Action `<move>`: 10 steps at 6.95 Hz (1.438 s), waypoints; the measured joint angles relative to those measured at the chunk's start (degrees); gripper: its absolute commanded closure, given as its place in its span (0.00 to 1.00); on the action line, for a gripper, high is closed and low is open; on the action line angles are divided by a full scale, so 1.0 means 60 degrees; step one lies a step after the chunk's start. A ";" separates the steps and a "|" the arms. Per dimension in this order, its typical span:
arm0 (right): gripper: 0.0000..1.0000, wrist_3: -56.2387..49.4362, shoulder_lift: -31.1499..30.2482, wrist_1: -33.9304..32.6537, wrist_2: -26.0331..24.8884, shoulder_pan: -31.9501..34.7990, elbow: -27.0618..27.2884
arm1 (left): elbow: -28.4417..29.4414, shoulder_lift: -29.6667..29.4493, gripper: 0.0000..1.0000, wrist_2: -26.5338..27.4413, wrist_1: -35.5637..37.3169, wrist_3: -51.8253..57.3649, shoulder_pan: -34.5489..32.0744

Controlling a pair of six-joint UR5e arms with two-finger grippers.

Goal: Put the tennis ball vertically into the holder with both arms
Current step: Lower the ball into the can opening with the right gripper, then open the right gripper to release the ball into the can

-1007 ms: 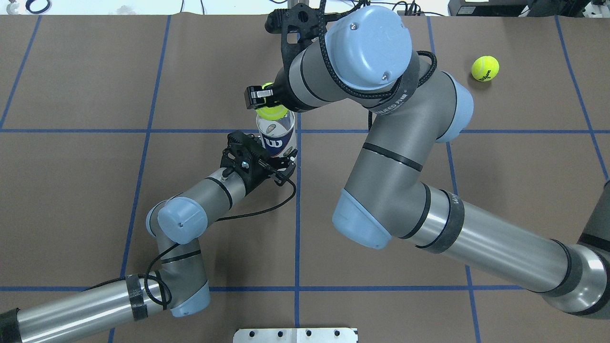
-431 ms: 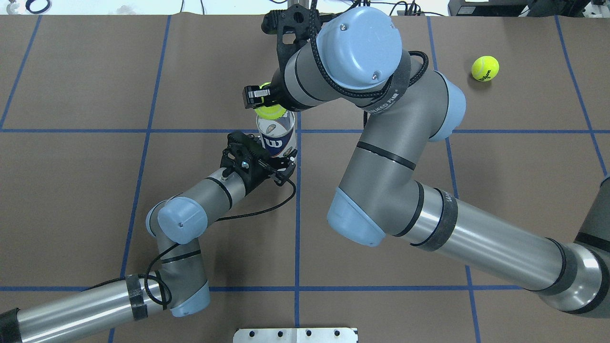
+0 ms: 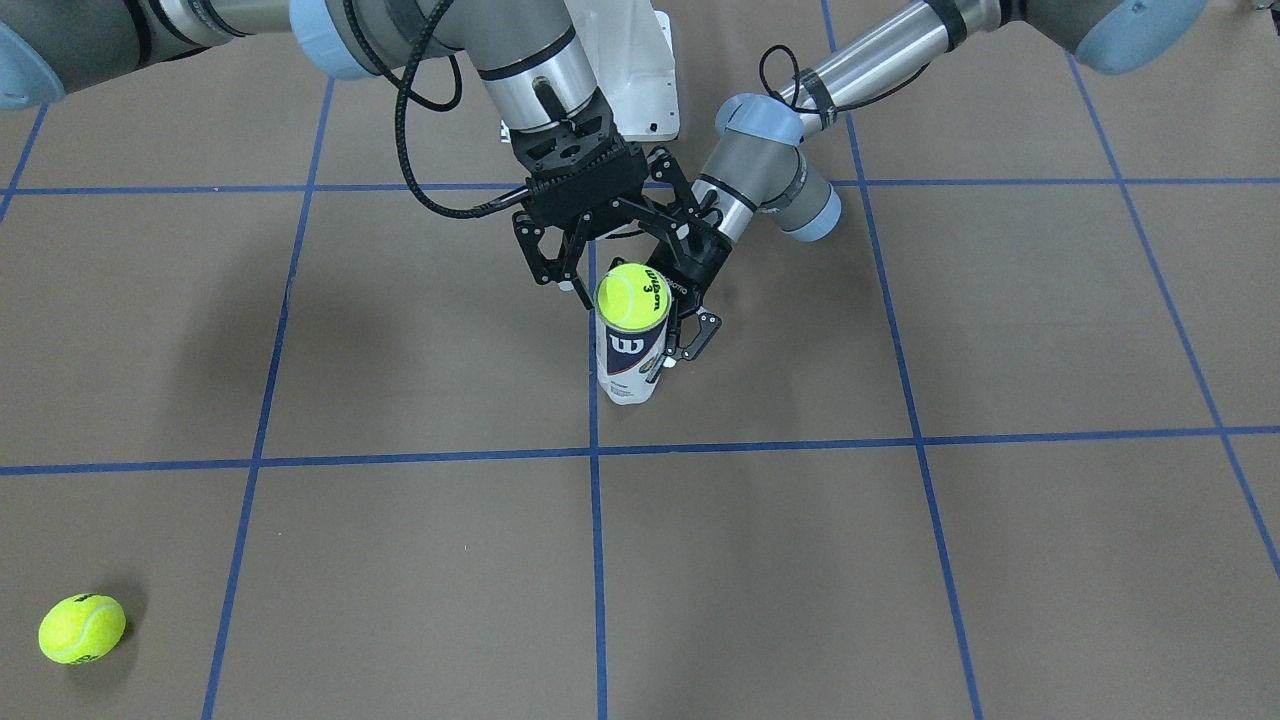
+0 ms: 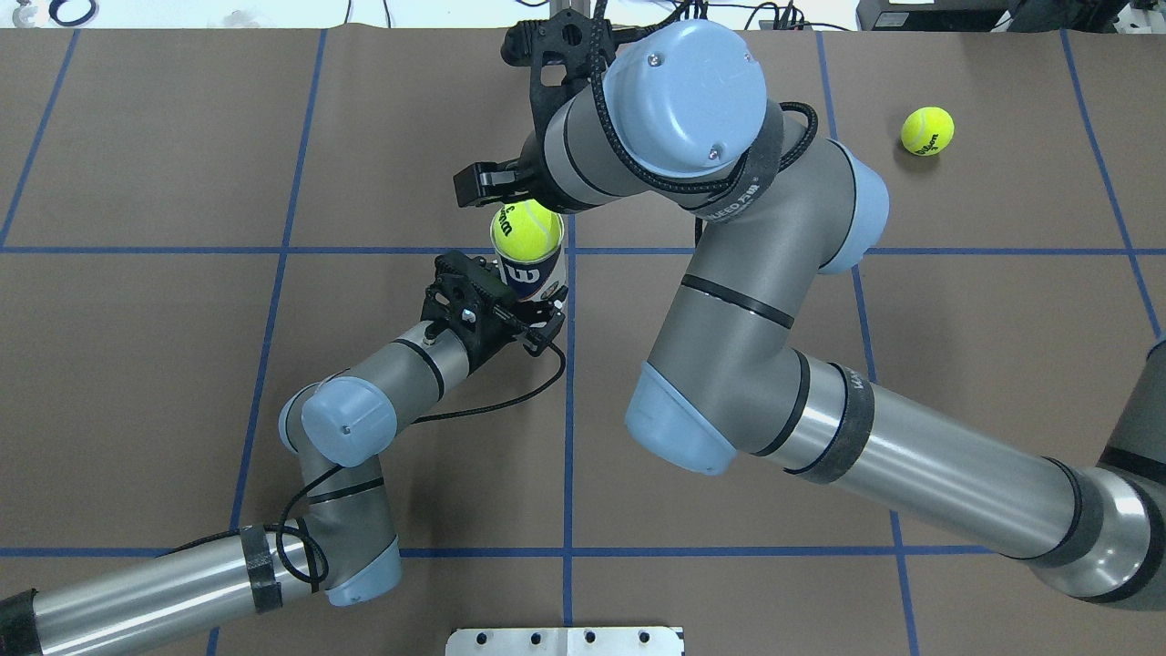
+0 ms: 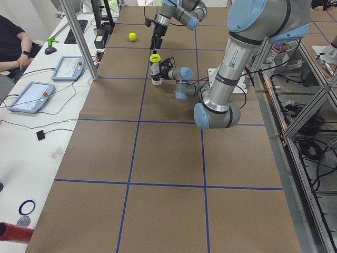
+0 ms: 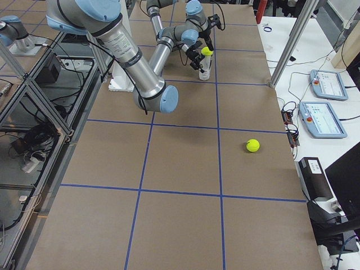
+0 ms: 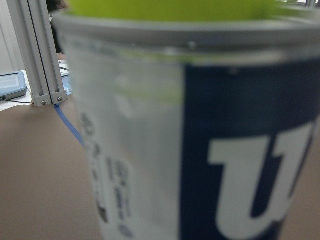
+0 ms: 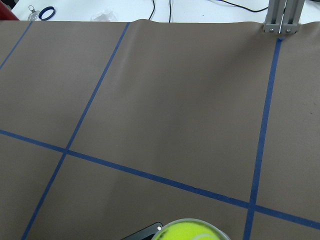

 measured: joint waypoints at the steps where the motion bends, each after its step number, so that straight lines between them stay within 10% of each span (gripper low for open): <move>1: 0.01 0.0011 -0.0006 0.0010 -0.0027 -0.0008 0.0017 | -0.0009 0.0000 0.25 0.0003 0.0000 0.0001 -0.0002; 3: 0.01 0.0024 -0.0003 0.0019 -0.0040 -0.0015 0.0078 | -0.0028 0.0000 0.02 0.0005 0.0000 0.0016 -0.0008; 6: 0.03 0.0037 0.0002 0.0053 -0.0038 -0.0012 0.0135 | -0.0029 0.0004 0.03 0.0005 0.0000 0.0046 -0.0022; 9: 0.36 0.0040 -0.0092 0.0038 -0.0028 0.0139 0.0247 | -0.0034 -0.0004 0.07 0.0005 0.0000 0.0046 -0.0015; 10: 0.24 -0.0010 -0.0238 0.0034 0.0009 0.0351 0.0272 | -0.0034 -0.0007 0.03 0.0005 0.0000 0.0046 -0.0020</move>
